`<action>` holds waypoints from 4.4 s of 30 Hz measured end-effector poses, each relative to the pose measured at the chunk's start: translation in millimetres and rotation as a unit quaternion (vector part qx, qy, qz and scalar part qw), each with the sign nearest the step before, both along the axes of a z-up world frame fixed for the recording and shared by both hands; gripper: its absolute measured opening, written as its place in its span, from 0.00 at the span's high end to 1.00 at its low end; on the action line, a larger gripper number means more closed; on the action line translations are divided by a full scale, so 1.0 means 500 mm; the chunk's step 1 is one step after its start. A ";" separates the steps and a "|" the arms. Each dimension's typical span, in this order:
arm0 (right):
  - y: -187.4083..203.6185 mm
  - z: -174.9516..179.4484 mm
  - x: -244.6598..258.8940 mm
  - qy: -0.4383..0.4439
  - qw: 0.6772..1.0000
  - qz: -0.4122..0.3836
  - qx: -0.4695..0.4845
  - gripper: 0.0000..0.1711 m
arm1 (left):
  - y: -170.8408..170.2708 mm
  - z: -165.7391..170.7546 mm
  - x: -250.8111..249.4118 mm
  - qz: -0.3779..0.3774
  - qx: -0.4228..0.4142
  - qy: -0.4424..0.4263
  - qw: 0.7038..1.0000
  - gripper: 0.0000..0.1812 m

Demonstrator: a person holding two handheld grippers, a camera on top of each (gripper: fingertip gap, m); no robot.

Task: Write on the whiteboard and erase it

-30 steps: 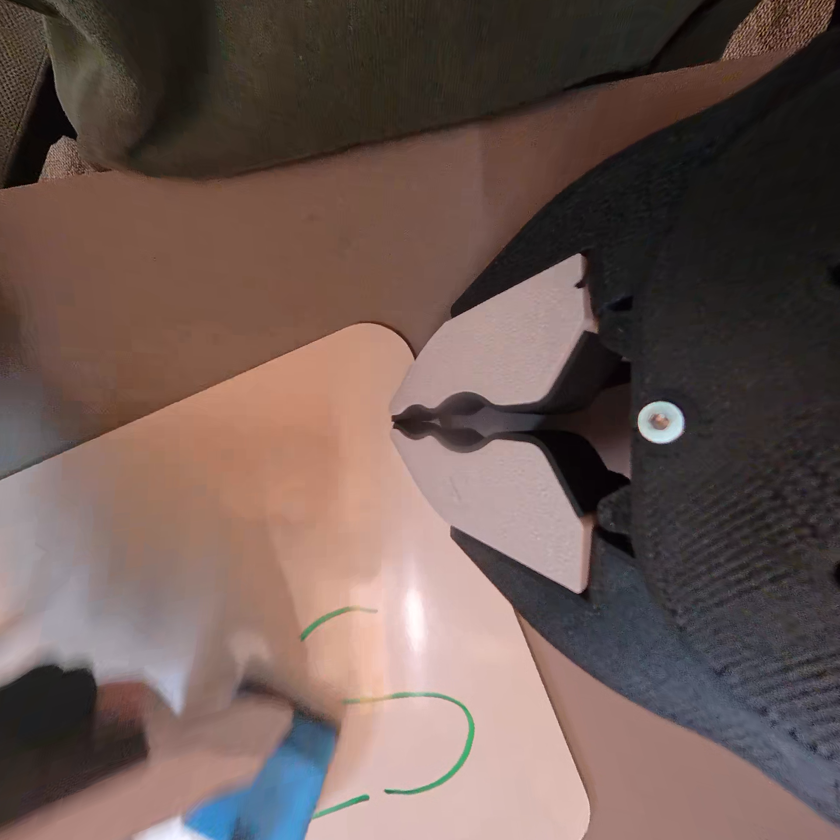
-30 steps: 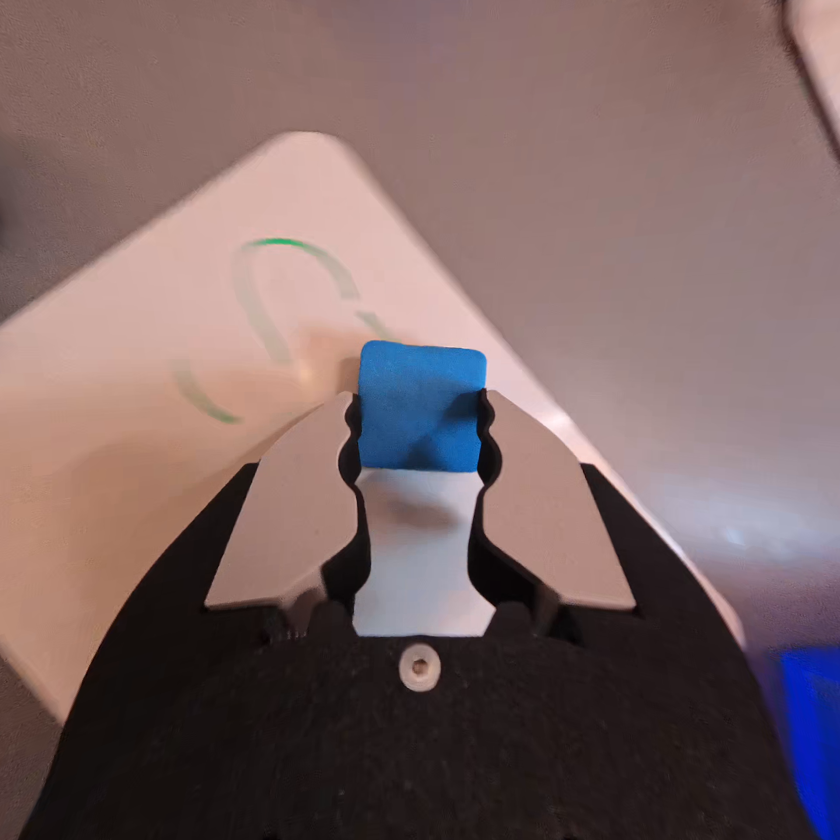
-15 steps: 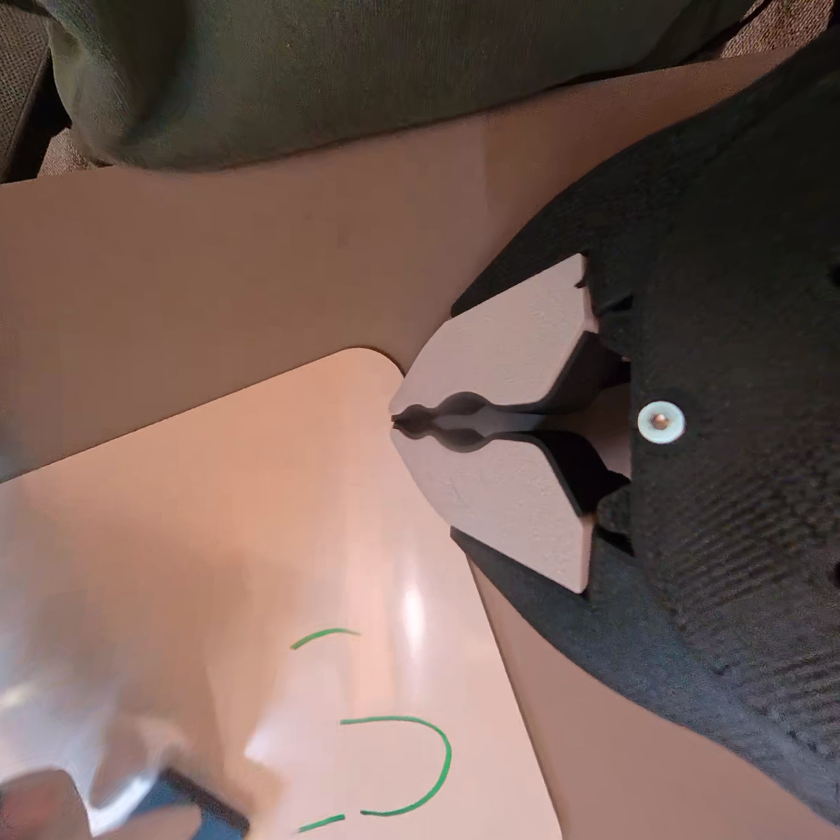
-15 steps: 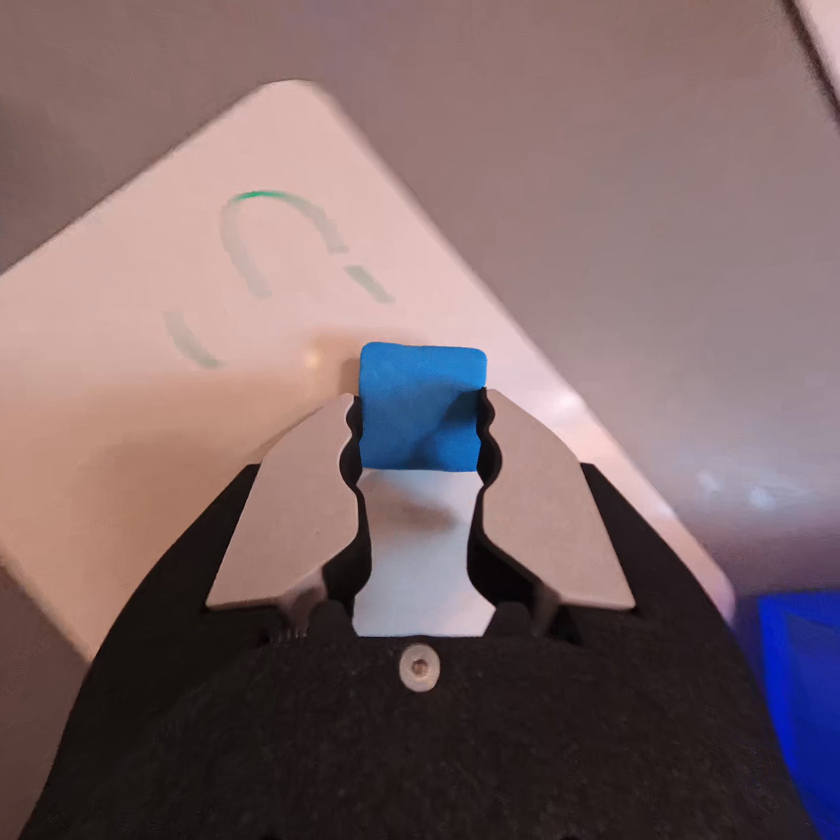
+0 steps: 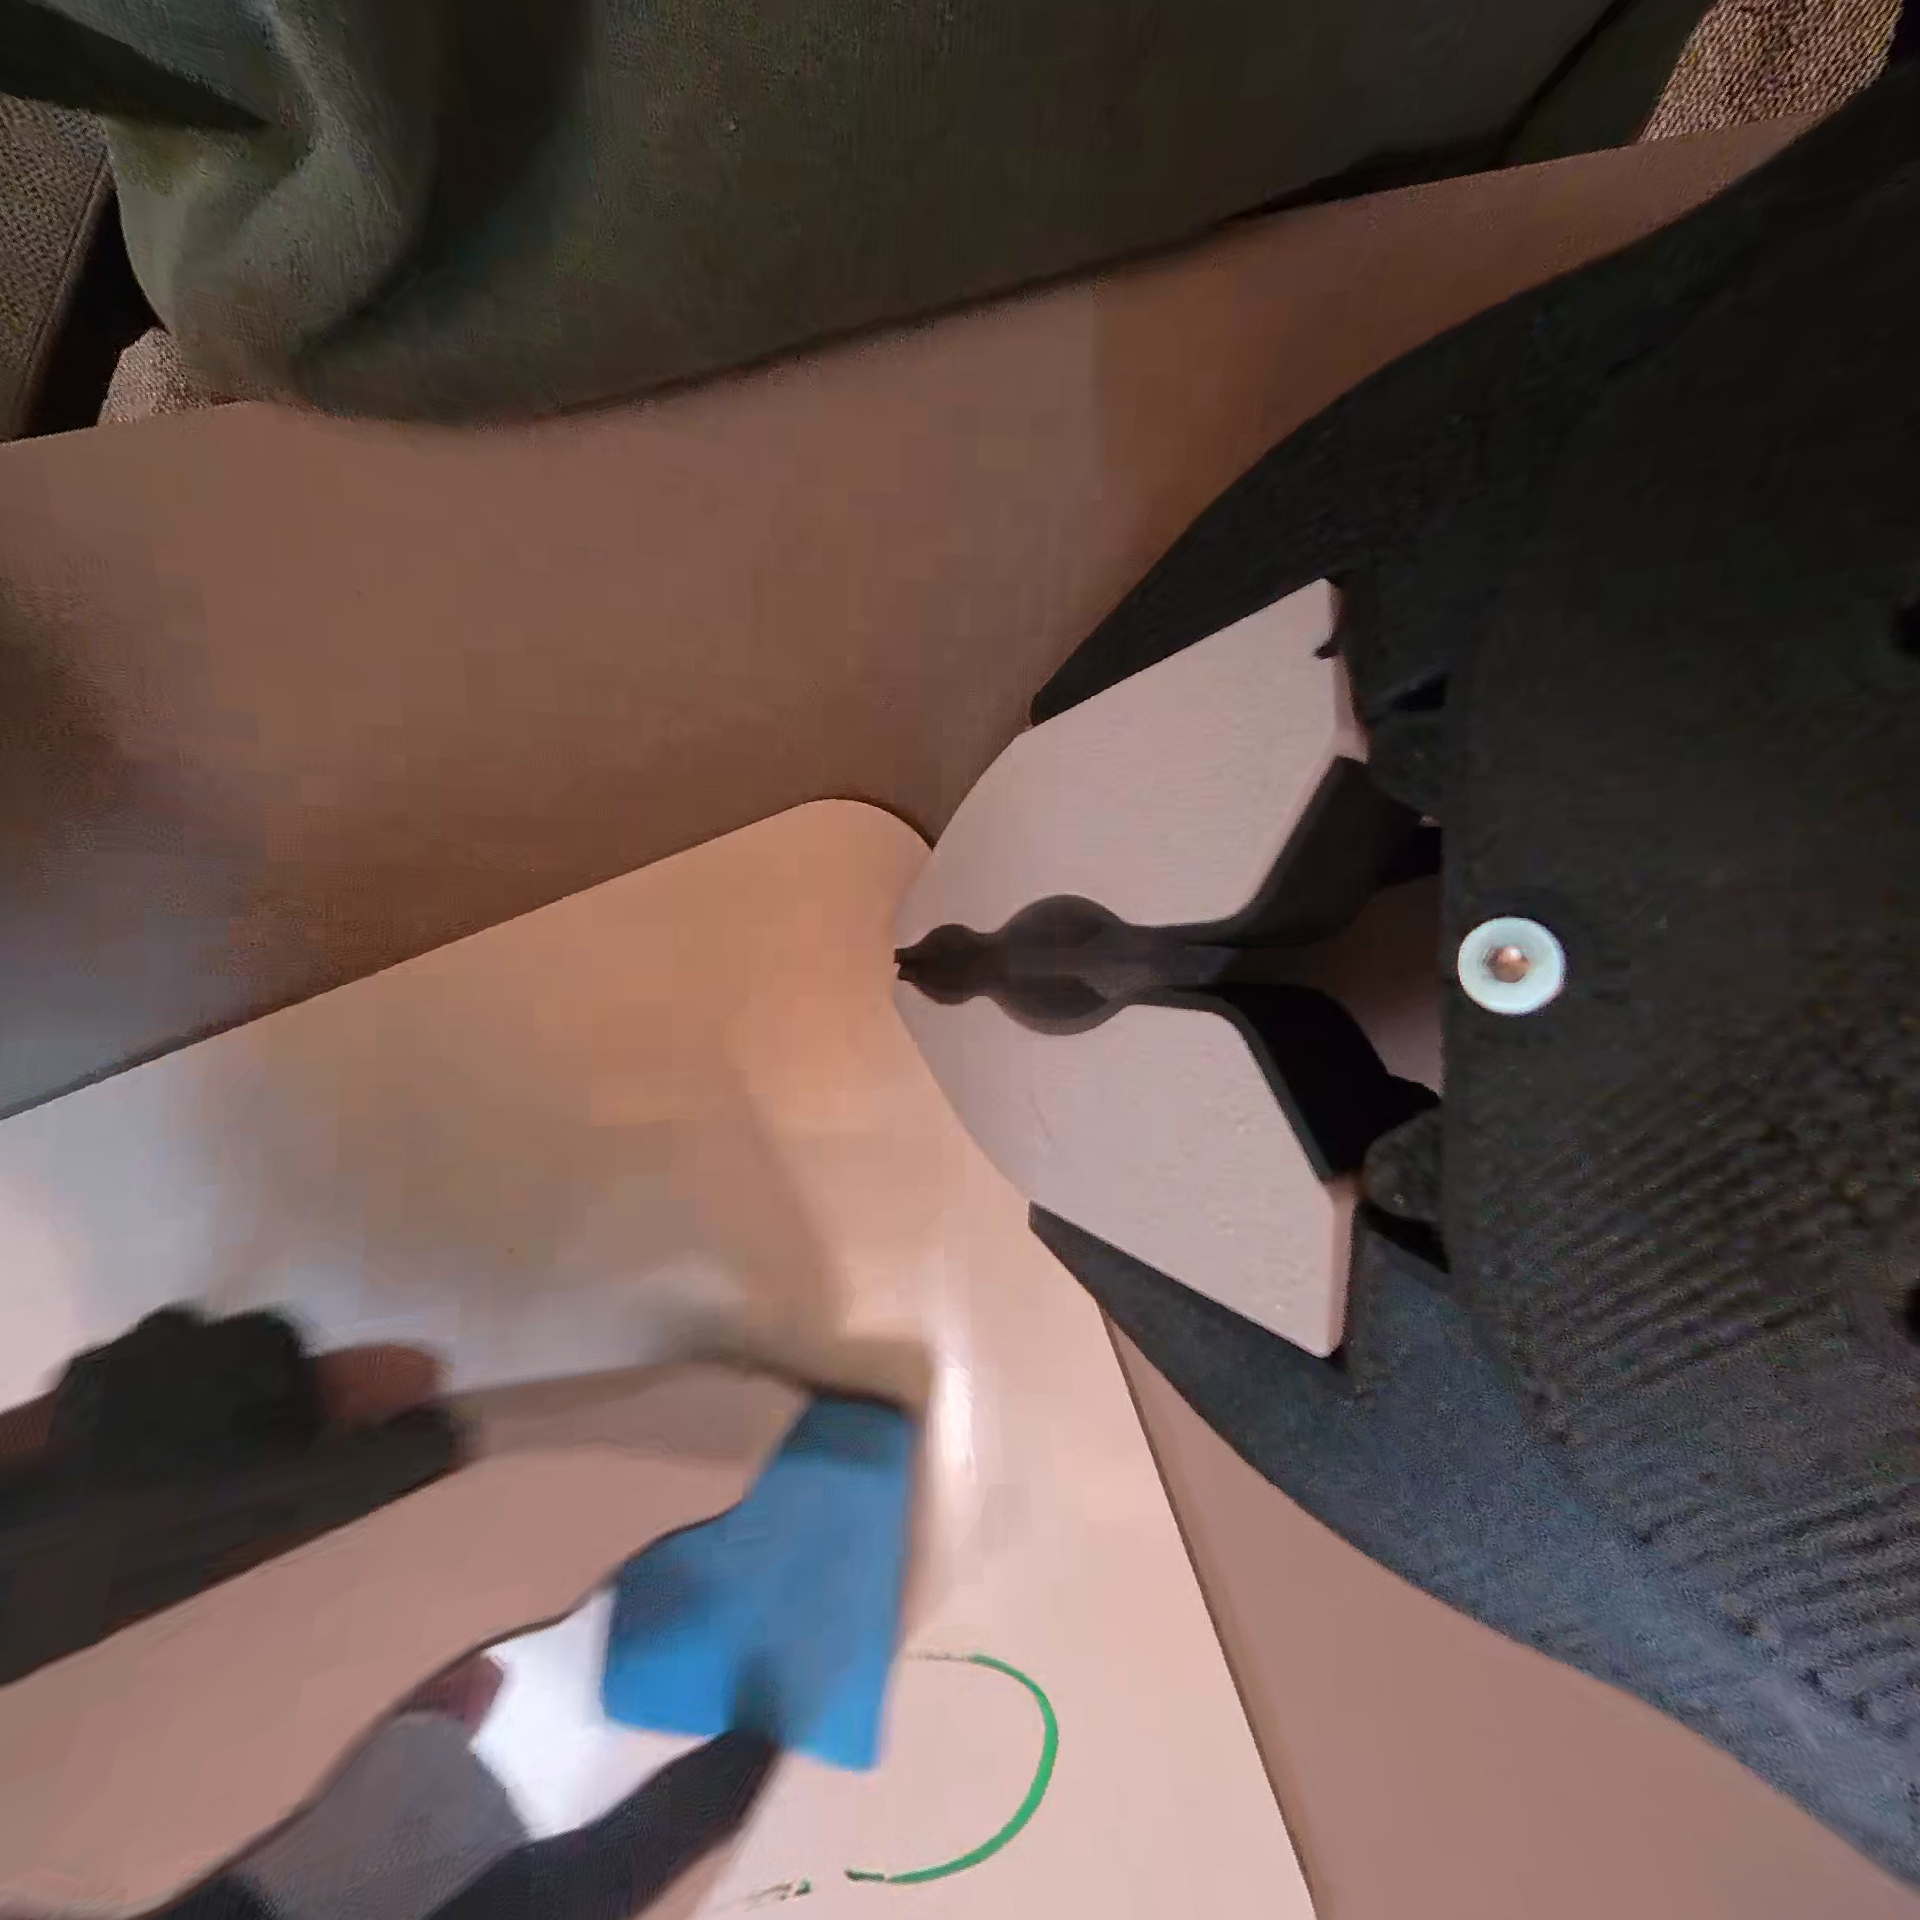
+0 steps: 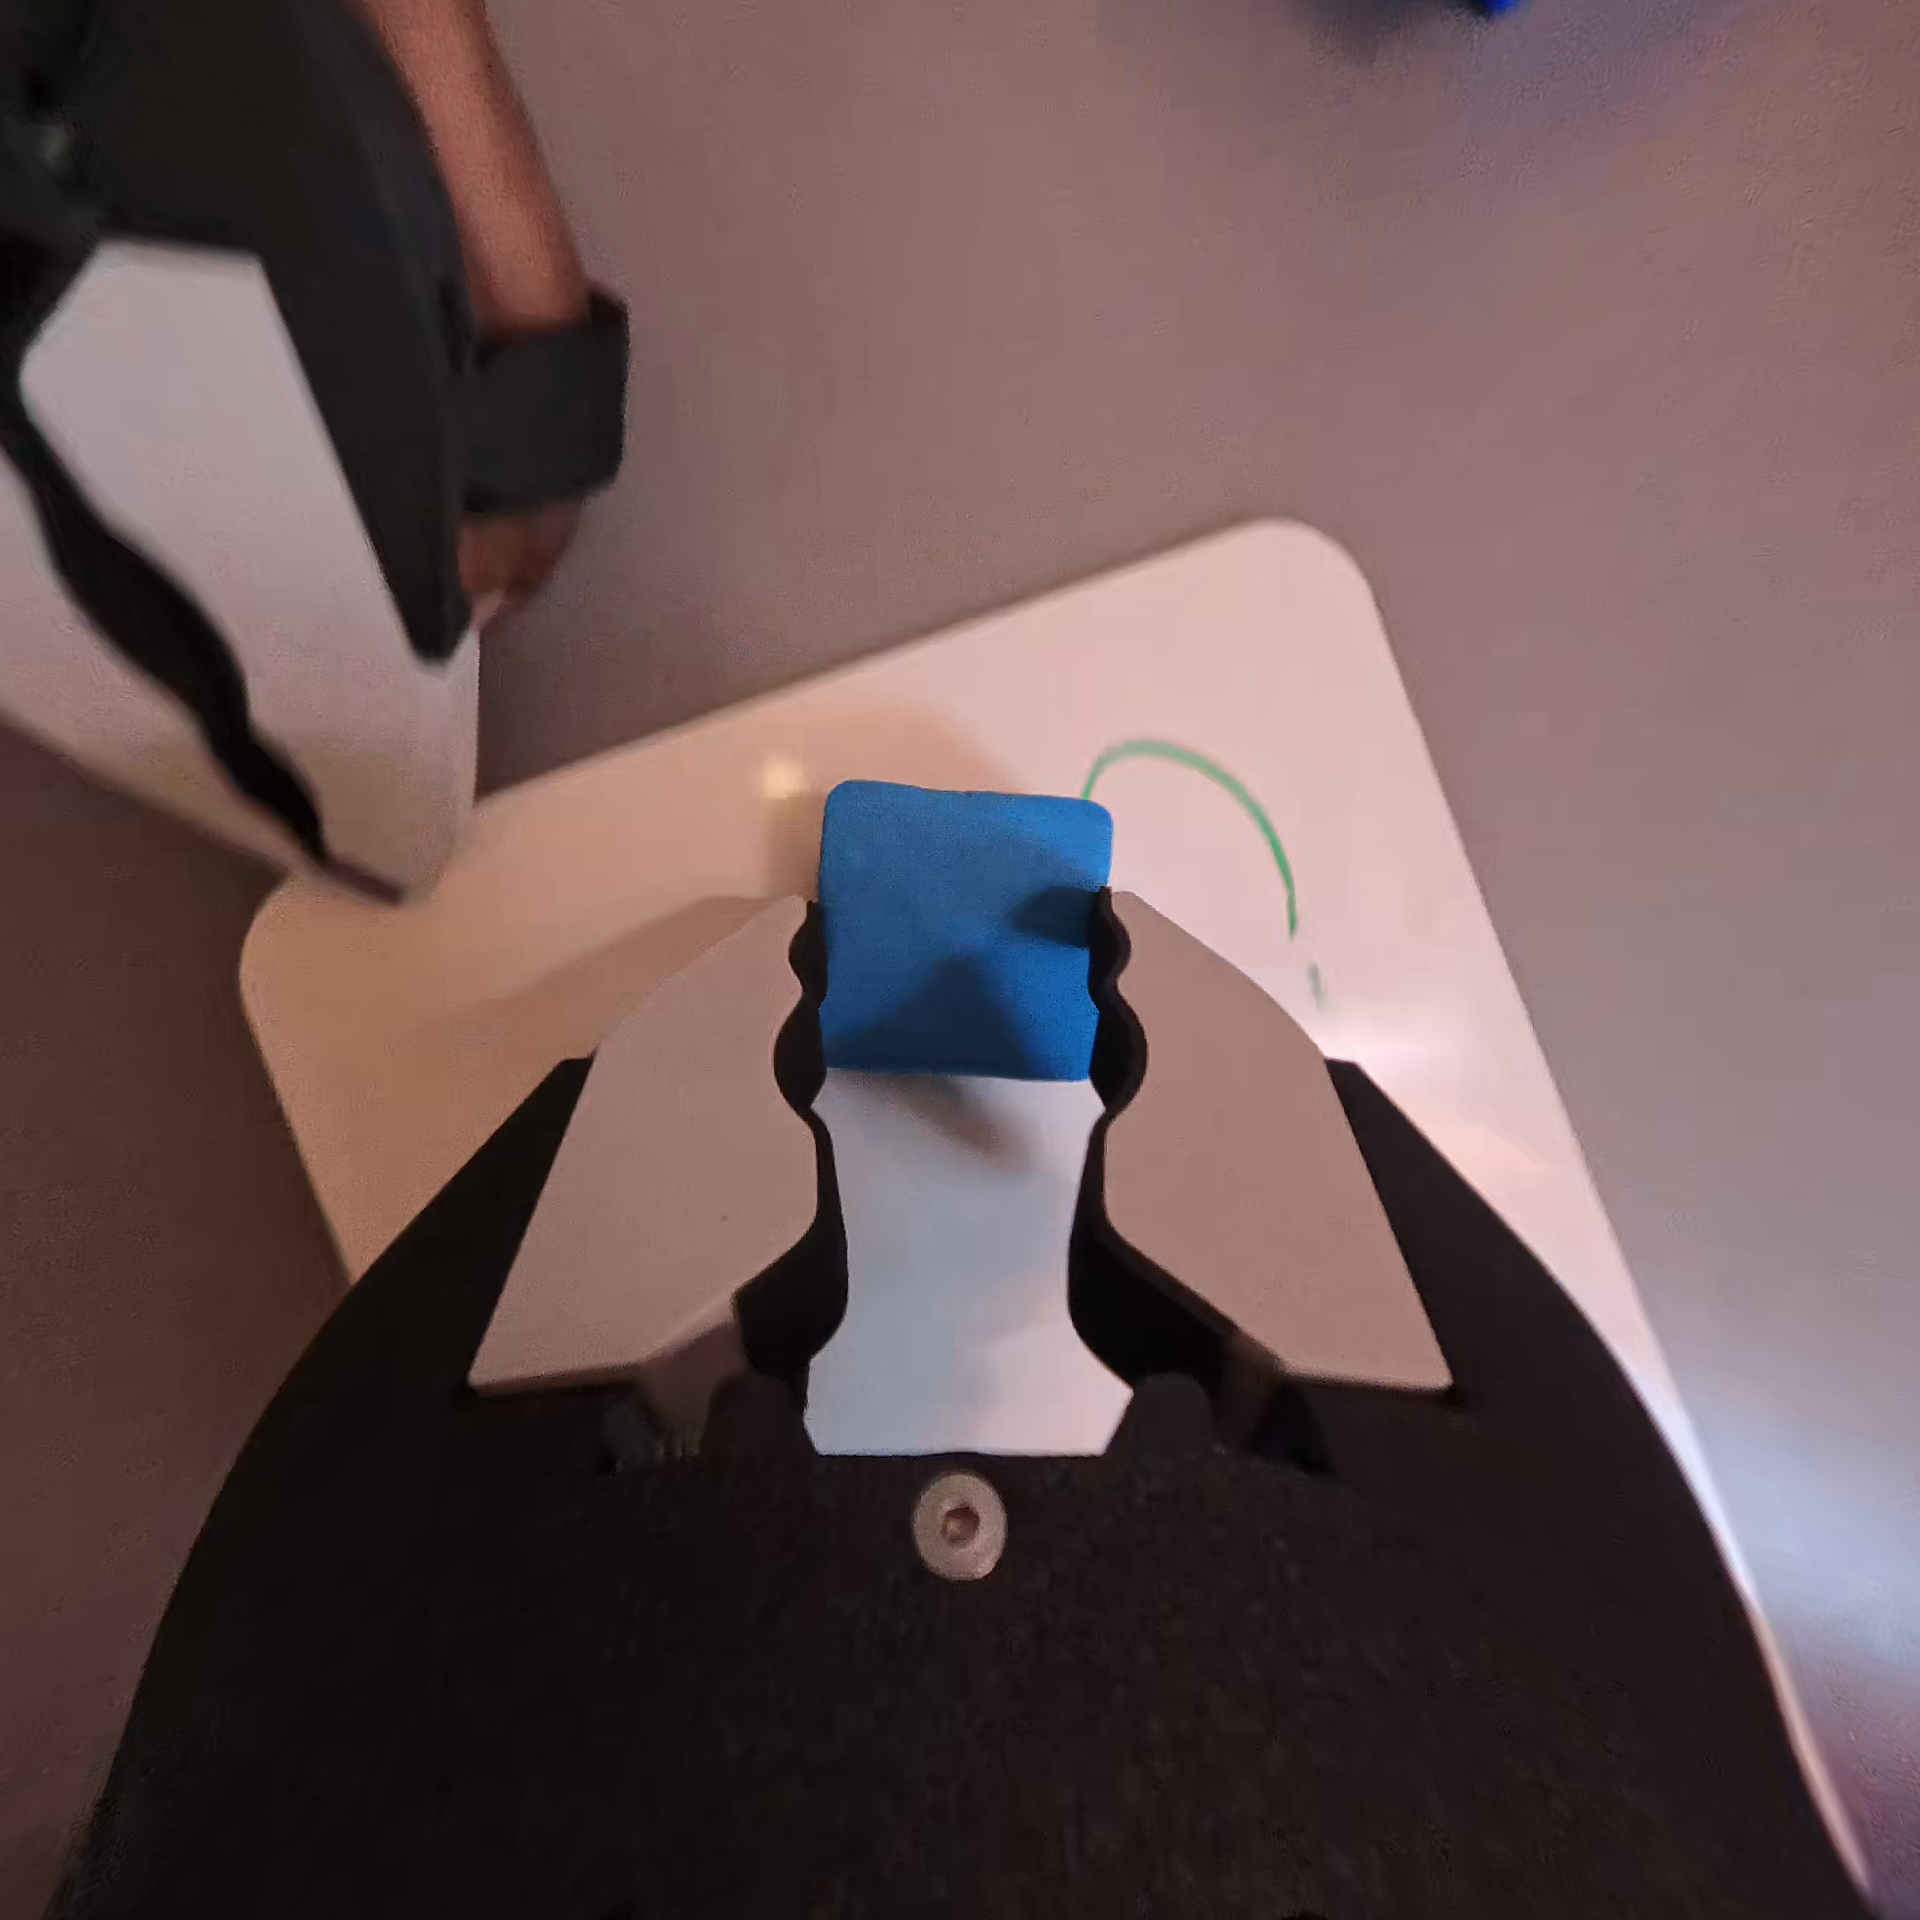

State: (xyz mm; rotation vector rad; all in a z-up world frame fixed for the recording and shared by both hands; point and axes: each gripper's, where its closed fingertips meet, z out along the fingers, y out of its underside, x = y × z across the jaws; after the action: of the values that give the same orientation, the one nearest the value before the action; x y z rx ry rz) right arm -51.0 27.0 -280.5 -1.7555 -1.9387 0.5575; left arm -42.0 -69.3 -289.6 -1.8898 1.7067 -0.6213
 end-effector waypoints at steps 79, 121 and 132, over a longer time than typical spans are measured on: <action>0.158 -0.005 0.259 0.021 0.957 -0.290 0.005 0.71 | -0.006 -0.004 -0.012 -0.004 0.009 0.003 1.000 1.00; 0.124 0.001 0.258 -0.006 0.953 -0.302 0.011 0.71 | -0.012 -0.006 -0.018 -0.013 0.023 0.013 1.000 1.00; -0.009 0.001 0.143 0.000 0.984 -0.176 0.005 0.71 | -0.006 -0.006 -0.019 -0.005 0.018 0.011 1.000 1.00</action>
State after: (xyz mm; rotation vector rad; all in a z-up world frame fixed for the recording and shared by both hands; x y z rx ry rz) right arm 20.5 22.6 -280.1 -2.0297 -1.5722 0.4203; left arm -51.3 -72.1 -292.4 -1.8702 1.7309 -0.5715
